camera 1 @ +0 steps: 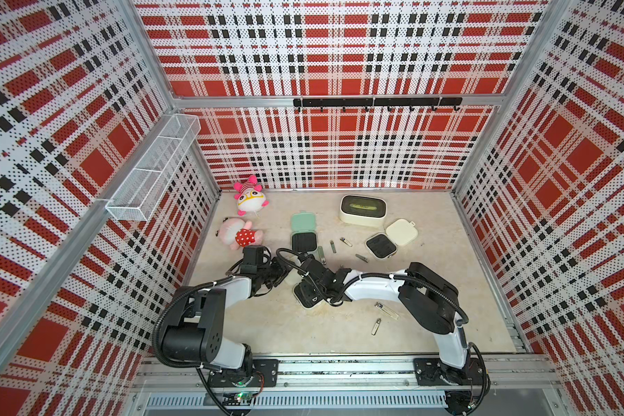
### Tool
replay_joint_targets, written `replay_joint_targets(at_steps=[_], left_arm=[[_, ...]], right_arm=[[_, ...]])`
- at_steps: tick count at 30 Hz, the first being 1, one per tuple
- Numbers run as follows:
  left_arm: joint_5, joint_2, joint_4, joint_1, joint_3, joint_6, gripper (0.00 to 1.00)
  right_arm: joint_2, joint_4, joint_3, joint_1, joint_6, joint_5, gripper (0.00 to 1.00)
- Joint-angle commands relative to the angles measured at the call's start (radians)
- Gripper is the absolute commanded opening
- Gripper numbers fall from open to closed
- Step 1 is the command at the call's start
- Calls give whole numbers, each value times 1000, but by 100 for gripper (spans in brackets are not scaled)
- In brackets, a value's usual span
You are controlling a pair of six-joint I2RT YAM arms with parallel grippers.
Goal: Organize nail clipper sets
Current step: Place the nail clipper in the storage box.
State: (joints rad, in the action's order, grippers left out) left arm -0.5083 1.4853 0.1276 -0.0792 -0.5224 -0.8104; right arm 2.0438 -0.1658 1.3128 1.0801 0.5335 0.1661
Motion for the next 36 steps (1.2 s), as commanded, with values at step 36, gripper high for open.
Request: replay_joint_targets(at_steps=[36], left_arm=[[-5,41,31,28,45,34,53]], right_arm=[[-1,-104,-96,52,-4,19,18]])
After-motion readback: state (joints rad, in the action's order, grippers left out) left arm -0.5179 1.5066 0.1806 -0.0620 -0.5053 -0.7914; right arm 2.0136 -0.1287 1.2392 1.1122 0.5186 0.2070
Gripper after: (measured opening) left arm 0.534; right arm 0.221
